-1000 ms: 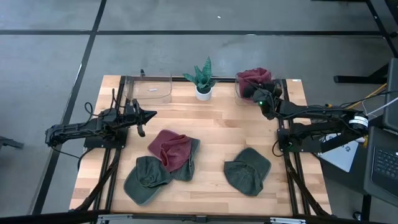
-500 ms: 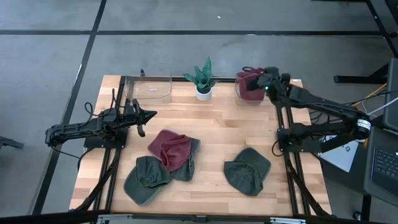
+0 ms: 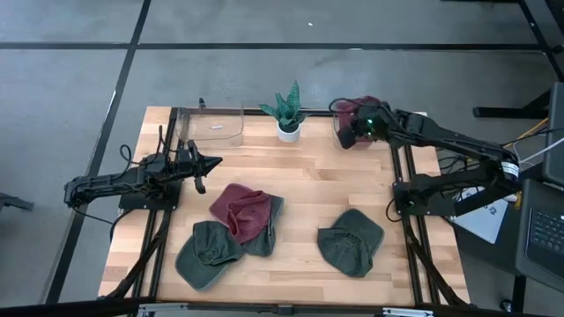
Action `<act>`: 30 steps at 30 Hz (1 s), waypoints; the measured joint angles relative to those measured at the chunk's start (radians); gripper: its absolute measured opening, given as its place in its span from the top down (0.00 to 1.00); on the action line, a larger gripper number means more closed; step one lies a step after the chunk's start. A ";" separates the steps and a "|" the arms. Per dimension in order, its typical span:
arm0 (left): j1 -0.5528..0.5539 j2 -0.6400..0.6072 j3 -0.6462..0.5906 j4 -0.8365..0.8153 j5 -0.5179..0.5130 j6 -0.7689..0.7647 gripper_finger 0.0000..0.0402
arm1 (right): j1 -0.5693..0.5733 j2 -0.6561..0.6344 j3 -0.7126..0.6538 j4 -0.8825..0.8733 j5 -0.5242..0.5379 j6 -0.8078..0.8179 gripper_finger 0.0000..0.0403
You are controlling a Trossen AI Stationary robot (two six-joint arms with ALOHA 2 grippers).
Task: Pick & Place hat
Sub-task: Put the right red cap into the right transparent bin
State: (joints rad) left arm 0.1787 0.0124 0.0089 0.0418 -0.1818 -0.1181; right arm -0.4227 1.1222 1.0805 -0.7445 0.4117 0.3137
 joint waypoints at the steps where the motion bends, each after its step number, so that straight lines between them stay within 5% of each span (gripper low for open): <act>1: 0.000 0.000 0.000 0.000 0.000 0.000 0.99 | -0.015 0.013 0.000 0.006 -0.031 -0.030 0.99; 13: 0.000 0.000 0.000 0.000 0.000 0.000 0.99 | -0.194 0.112 0.000 0.016 -0.070 -0.217 0.99; 19: 0.000 0.000 0.000 0.000 0.000 0.000 0.99 | -0.255 0.152 0.000 0.019 0.027 -0.308 1.00; 30: 0.000 0.000 0.000 0.000 0.000 0.000 0.99 | -0.350 0.309 -0.015 0.181 0.010 -0.428 1.00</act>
State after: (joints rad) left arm 0.1787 0.0121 0.0086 0.0414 -0.1818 -0.1181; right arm -0.7729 1.4314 1.0657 -0.5630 0.4216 -0.1145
